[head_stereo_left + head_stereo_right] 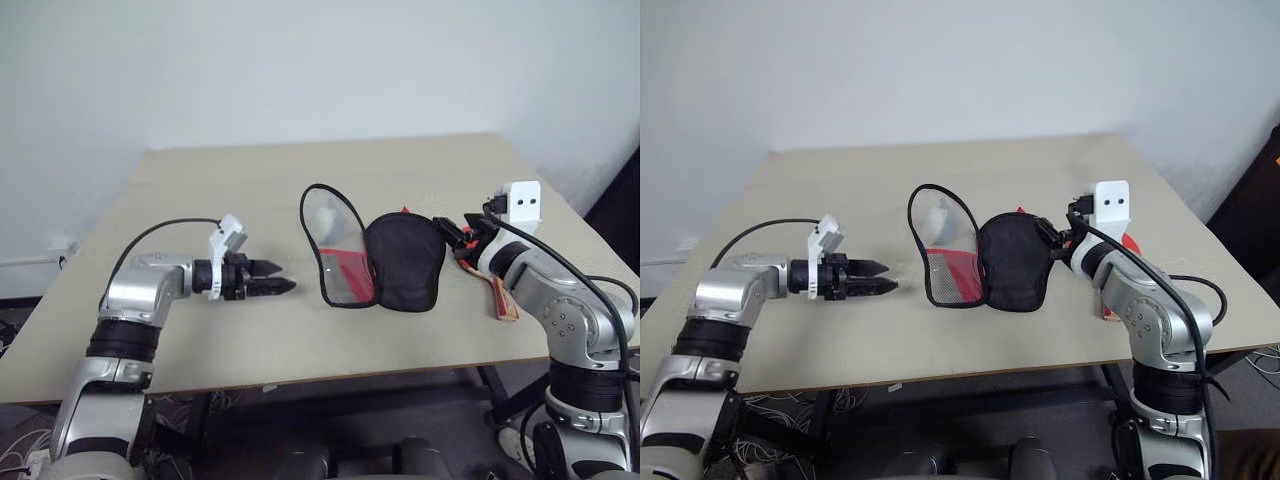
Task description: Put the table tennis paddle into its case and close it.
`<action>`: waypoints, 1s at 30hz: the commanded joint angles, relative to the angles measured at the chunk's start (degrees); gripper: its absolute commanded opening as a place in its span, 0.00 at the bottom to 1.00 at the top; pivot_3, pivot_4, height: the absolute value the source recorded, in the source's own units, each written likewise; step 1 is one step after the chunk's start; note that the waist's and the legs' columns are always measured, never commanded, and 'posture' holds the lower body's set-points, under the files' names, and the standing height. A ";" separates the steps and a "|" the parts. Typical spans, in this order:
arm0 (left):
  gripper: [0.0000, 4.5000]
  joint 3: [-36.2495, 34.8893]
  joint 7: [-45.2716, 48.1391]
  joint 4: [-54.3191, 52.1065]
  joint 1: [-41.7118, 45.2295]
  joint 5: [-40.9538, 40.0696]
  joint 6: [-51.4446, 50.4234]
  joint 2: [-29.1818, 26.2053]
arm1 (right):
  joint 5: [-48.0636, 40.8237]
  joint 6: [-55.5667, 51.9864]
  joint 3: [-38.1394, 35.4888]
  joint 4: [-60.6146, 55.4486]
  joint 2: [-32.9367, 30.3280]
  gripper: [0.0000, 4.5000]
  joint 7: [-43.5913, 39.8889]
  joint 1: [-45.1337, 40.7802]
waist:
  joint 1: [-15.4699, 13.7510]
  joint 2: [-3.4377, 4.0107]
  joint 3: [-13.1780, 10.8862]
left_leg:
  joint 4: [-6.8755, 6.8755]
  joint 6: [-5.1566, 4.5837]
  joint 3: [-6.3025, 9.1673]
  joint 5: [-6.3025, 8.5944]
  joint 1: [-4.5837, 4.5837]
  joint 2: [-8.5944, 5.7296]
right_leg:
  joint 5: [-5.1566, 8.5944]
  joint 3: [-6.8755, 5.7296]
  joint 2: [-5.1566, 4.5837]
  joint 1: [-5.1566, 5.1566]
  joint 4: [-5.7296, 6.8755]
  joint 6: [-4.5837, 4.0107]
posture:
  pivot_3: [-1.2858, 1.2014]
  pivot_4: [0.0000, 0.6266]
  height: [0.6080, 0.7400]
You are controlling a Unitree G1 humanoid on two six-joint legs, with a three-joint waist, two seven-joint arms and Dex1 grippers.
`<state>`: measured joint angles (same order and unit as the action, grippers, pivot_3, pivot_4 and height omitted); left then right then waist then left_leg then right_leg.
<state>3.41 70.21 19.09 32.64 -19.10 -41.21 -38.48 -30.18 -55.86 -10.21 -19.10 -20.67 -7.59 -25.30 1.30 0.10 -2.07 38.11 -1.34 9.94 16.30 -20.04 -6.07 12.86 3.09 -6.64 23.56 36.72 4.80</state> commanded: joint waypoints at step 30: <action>0.85 0.45 -0.48 -16.03 -5.67 -6.47 -7.75 -2.37 | 7.27 -2.06 -4.93 11.48 -3.65 0.77 0.73 2.79 | -0.16 0.06 -0.09 | -0.06 0.01 -0.06 -0.01 0.05 0.02 | 0.00 0.05 0.02 -0.03 -0.01 0.00 | 0.52 0.00 1.00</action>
<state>4.06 70.16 4.95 26.90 -24.08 -48.63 -40.91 -23.90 -58.65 -14.23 -7.56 -23.23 -6.59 -22.12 1.14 0.16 -2.16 38.05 -1.33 9.88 16.29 -19.99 -6.06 12.87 3.14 -6.62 23.52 36.71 4.80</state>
